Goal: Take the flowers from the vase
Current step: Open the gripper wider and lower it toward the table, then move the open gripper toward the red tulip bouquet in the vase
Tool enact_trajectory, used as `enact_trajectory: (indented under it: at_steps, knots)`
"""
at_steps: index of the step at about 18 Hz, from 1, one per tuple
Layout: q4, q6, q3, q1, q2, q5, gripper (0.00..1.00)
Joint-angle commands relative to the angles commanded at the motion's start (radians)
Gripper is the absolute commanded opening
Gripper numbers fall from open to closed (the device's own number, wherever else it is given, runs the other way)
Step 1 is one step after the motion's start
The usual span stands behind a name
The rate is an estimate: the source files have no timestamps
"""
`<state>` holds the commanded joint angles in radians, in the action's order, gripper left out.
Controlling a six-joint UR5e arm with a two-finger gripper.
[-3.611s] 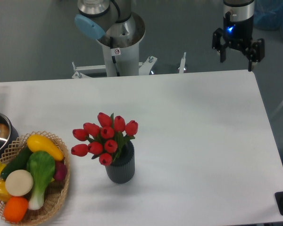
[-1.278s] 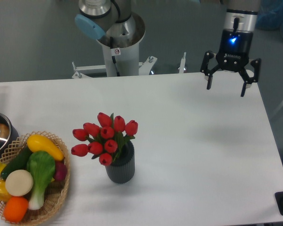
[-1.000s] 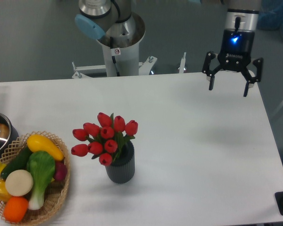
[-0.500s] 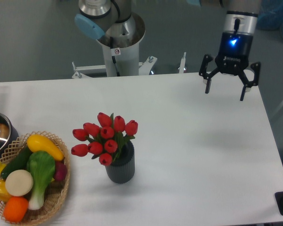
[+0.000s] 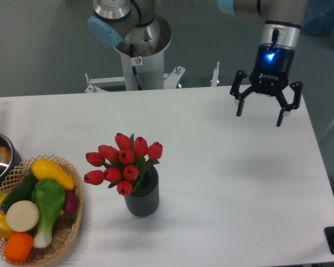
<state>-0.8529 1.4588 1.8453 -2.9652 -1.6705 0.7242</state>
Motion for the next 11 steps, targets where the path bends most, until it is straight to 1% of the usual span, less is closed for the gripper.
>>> enact_trajectory:
  at_steps: [2, 5, 7, 8, 11]
  knots:
    - [-0.002, -0.032, 0.009, 0.021, -0.002, -0.058, 1.00]
    - [0.000, -0.084, 0.011, 0.023, 0.000, -0.124, 1.00]
    - [0.000, -0.083, 0.012, 0.032, -0.002, -0.149, 1.00]
    - [0.000, -0.083, 0.017, 0.057, -0.002, -0.176, 1.00]
    - [0.000, -0.083, 0.026, 0.078, 0.000, -0.210, 1.00]
